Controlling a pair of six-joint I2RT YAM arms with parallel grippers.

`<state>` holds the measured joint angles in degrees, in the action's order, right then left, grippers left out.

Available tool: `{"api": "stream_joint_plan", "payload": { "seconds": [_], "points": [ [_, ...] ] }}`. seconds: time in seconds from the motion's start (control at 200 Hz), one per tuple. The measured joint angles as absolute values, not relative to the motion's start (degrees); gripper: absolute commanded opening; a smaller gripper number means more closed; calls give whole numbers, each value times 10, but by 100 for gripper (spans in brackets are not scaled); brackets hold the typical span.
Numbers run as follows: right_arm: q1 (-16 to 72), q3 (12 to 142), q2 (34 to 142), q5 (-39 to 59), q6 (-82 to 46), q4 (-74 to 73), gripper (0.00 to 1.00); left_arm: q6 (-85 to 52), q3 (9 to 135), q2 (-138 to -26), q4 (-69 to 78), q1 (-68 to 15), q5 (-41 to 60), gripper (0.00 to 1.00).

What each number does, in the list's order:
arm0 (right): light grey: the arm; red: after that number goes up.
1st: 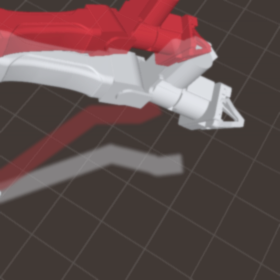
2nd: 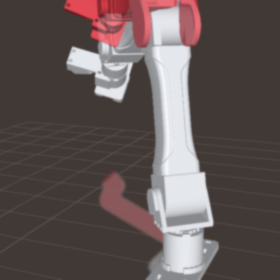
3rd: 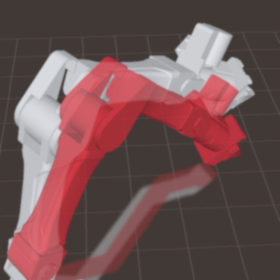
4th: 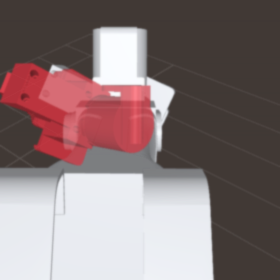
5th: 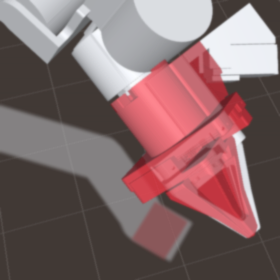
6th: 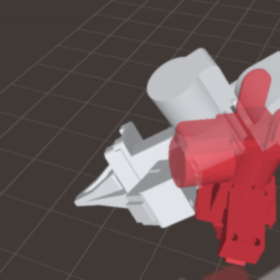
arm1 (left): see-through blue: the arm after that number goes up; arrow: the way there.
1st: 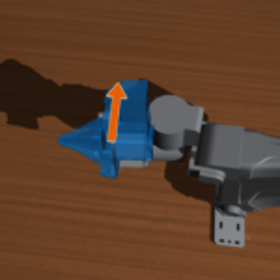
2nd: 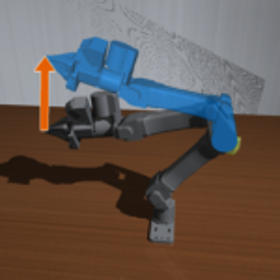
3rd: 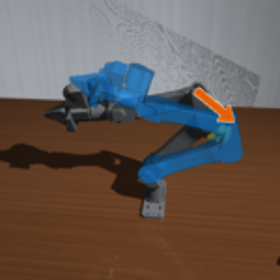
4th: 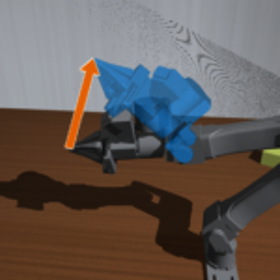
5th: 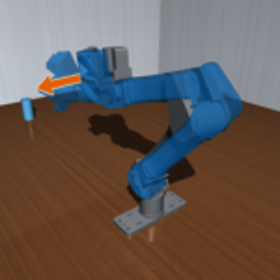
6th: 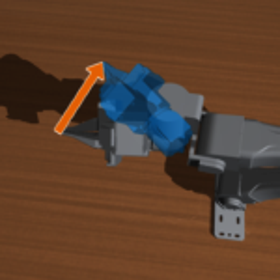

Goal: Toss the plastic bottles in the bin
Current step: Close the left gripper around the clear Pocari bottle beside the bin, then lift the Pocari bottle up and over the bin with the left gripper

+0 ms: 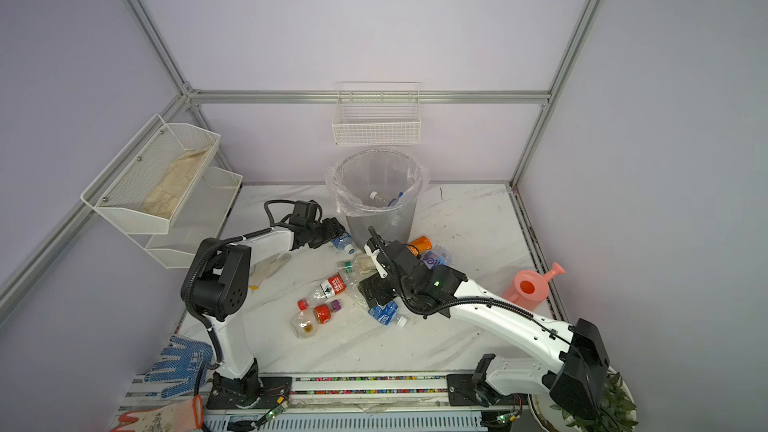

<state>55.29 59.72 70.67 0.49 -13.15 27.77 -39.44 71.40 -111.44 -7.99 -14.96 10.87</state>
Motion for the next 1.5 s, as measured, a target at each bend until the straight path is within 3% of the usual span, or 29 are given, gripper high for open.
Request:
{"api": "stream_joint_plan", "payload": {
  "seconds": [0.25, 0.495, 0.56, 0.765, 0.88, 1.06, 1.275, 1.5],
  "points": [
    [553, 598, 693, 13, -131, 276, 92, -398, 721, -1123, -68, -150, 107, 57],
    [553, 598, 691, 14, -130, 276, 92, -399, 721, -1123, -54, -150, 99, 54],
    [553, 598, 688, 14, -130, 276, 93, -399, 721, -1123, -54, -150, 98, 56],
    [553, 597, 681, 13, -130, 276, 93, -398, 721, -1126, -67, -150, 93, 73],
    [553, 597, 680, 13, -130, 276, 92, -394, 721, -1133, -86, -150, 88, 75],
    [553, 597, 680, 11, -132, 276, 92, -392, 733, -1143, -108, -150, 80, 66],
    [553, 597, 675, 9, -132, 276, 92, -392, 735, -1143, -112, -150, 70, 44],
    [553, 597, 673, 9, -133, 276, 92, -383, 735, -1122, -142, -150, 41, 40]
  ]
}}
